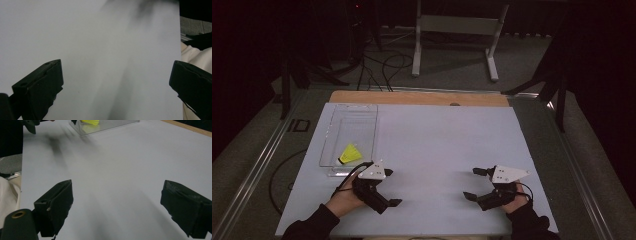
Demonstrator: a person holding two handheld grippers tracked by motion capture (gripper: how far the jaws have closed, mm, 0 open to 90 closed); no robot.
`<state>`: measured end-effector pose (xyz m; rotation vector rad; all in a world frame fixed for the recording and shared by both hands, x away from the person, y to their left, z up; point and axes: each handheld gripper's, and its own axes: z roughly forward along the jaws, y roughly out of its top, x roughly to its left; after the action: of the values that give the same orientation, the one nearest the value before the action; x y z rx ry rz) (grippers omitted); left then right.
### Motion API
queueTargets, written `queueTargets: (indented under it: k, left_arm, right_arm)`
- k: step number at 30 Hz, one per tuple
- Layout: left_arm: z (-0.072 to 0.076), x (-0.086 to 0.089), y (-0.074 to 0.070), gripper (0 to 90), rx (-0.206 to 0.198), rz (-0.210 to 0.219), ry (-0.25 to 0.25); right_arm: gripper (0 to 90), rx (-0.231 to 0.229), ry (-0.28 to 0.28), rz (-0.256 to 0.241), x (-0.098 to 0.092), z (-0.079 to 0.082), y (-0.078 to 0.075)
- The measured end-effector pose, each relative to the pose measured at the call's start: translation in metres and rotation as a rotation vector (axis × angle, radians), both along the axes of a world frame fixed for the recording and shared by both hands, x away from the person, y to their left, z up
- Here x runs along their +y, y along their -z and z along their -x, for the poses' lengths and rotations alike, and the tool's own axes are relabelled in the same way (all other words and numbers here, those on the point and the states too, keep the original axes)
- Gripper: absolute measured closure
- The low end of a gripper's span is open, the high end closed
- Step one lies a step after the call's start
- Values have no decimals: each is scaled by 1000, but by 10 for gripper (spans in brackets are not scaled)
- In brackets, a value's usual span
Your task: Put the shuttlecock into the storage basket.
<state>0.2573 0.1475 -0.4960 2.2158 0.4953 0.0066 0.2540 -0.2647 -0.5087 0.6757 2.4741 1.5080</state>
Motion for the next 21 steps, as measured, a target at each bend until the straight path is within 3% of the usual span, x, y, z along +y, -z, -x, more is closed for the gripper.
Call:
queueTargets:
  k: [13,21]
  left_arm:
    - [16,29,15,1,-2,22,-85]
    - [24,52,26,2,-30,20,-184]
  right_arm:
    - [110,8,-4,12,0,0,3]
    - [110,9,4,21,0,-1,3]
